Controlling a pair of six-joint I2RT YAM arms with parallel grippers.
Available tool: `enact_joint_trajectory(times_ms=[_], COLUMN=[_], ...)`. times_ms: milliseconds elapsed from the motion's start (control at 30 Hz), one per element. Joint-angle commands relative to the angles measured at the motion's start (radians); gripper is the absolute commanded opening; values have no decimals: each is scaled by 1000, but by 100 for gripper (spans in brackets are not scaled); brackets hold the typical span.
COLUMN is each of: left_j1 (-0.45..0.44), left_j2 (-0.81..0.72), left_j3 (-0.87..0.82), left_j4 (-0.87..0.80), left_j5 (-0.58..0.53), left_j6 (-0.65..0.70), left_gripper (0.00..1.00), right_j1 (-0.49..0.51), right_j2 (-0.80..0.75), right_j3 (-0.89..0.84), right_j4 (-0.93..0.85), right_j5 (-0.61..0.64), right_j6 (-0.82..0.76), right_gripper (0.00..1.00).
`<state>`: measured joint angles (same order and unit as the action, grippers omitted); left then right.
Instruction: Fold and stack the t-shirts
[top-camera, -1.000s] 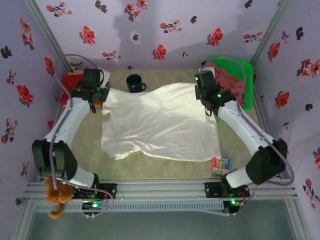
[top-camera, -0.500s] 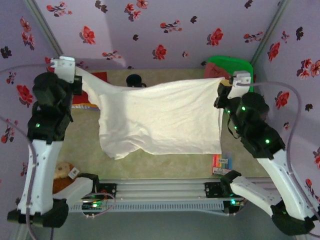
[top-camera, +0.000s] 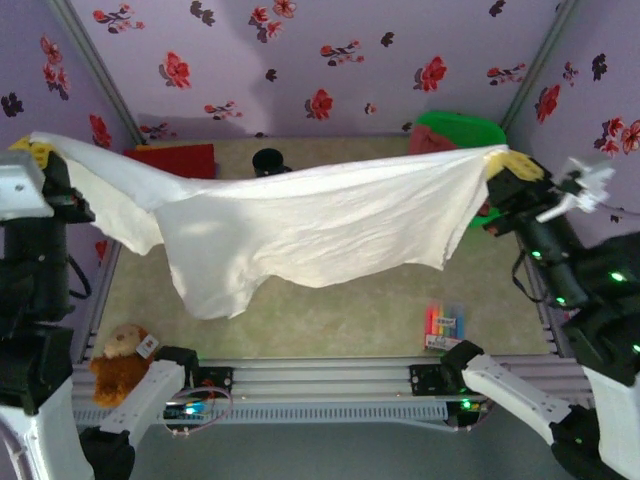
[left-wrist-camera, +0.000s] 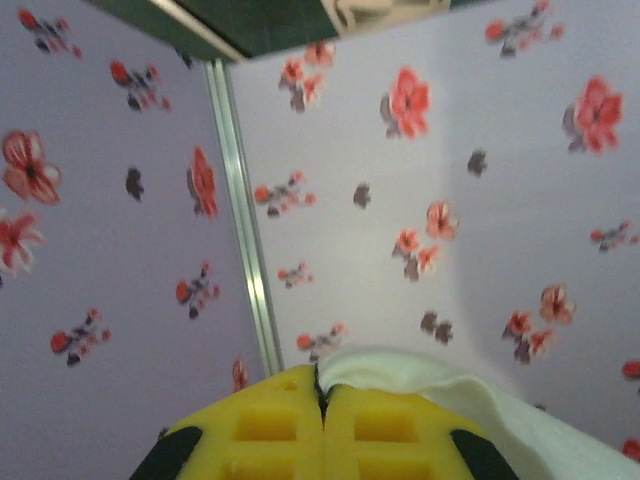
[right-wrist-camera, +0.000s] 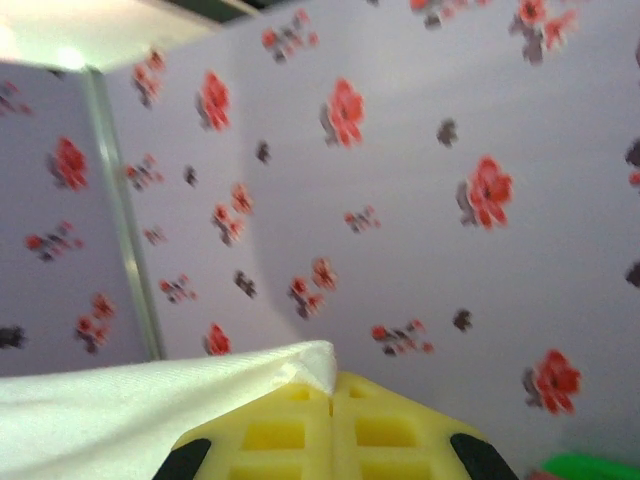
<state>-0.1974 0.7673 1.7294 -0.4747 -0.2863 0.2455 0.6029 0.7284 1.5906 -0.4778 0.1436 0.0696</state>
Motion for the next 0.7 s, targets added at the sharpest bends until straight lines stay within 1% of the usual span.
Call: enact_joint_trajectory(times_ms=[0,133,333,433,533,667], left_j1=[-4,1,9,9,9,9], left_j2=[-19,-3,-3,32,113,224], left_j3=[-12,26,14,-4,-36,-204], left_j4=[167,154,118,79,2,57], left_j5=[64,80,72,62,47,-14], left_j6=[35,37,76,104,138,189], left_gripper=[0,0,0,0,0,0], right_j1=[-10,-68,-175,-215,-222,-222], right_j2=[-18,-63,-137,-133,-79,34], right_j3=[82,54,-27,-47,-88,-204], right_j4=[-63,-114,-164,-206,-257,-222], right_j5=[-94,-127,-164,-102,12,93], right_j6=[63,131,201,191,191,190], right_gripper=[0,0,0,0,0,0])
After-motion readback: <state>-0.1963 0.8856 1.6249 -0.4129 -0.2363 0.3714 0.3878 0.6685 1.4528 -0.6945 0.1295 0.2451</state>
